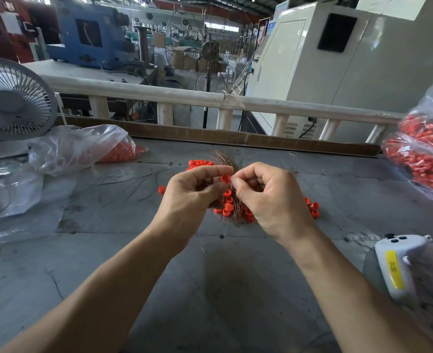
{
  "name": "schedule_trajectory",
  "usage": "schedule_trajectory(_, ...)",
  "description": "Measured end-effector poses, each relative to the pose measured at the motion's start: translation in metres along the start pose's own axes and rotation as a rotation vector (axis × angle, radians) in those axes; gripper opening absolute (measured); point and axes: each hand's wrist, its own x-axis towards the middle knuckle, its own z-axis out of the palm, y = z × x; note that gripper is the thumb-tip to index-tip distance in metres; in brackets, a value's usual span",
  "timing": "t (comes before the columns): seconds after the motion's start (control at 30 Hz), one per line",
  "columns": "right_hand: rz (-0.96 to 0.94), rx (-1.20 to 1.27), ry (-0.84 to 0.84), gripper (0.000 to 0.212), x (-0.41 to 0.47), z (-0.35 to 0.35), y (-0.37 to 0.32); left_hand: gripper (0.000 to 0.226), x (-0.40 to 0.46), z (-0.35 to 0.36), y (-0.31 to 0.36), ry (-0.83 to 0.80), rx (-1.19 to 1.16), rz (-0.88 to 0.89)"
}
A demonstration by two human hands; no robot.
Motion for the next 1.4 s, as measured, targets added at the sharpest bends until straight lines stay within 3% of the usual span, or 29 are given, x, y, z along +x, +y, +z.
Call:
schedule_trajectory(0.73, -0.001, -0.043, 0.003, 0.011, -0.0018, -0.0005, -0.0043, 0.025, 0.0005, -0.0003, -0.0026, 0.013, -0.003, 0.011)
schedule_trajectory(1.4, 0.018, 0.032, 0.017, 0.011, -0.0023, -0.0002, -0.0043, 0.027, 0.0014, -0.0015, 0.0043, -0.014, -0.360, -0.167)
